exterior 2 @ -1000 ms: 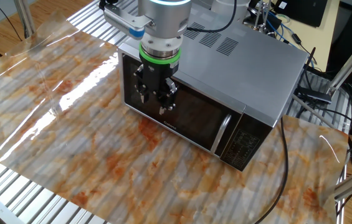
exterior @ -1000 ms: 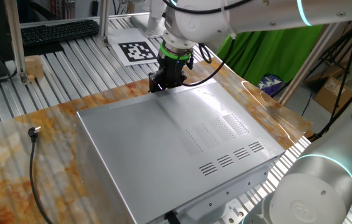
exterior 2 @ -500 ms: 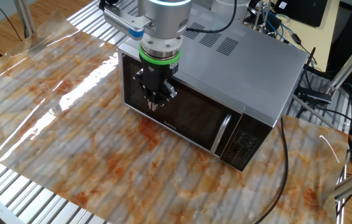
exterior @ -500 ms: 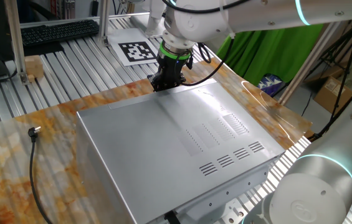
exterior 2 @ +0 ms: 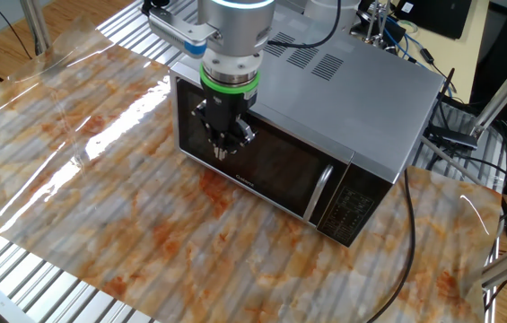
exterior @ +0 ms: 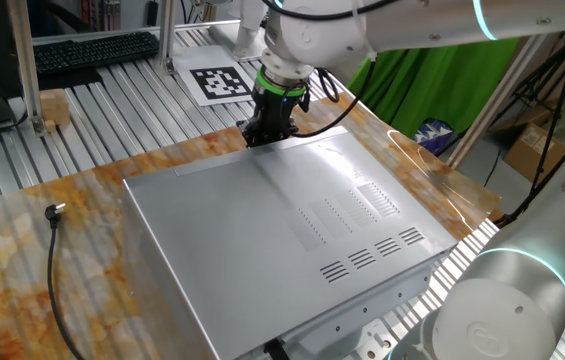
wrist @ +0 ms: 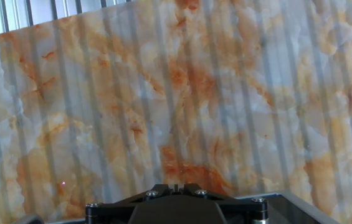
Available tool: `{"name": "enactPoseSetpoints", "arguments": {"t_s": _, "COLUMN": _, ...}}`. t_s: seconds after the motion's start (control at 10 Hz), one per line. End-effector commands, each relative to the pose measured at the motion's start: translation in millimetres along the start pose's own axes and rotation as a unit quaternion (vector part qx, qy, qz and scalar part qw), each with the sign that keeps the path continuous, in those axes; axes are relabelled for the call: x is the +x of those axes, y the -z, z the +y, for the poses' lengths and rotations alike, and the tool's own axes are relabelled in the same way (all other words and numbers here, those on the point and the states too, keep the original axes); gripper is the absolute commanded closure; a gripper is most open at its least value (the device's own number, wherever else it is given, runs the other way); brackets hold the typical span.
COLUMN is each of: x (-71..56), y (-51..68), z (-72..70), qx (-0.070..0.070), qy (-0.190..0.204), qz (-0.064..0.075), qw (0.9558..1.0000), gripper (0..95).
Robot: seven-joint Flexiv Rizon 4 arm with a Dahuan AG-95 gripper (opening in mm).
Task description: Open the microwave door
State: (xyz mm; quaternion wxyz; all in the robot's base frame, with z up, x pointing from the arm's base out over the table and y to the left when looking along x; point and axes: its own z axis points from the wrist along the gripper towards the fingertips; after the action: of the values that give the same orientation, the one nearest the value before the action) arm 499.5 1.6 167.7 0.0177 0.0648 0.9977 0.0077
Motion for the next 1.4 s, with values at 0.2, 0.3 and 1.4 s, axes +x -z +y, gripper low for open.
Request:
{"name": "enactPoseSetpoints", "arguments": {"t_s": 0.2, "x": 1.5, "y": 1.9, "z": 3.8, "qx": -0.001, "qy": -0.002, "qz": 0.002, "qw": 1.0000, "gripper": 95.0}}
{"name": "enactPoseSetpoints", "arguments": {"t_s": 0.3, "x": 1.6, "y": 1.8, "z": 5.0, "qx": -0.001, "qy": -0.001, "qz": 0.003, "qw": 1.0000, "gripper": 95.0}}
{"name": "enactPoseSetpoints", "arguments": {"t_s": 1.4, "x": 6.6, "y": 5.8, "z": 73.2, "qx": -0.004, "qy": -0.047, "qz": 0.011, "qw": 0.9988, "gripper": 95.0}}
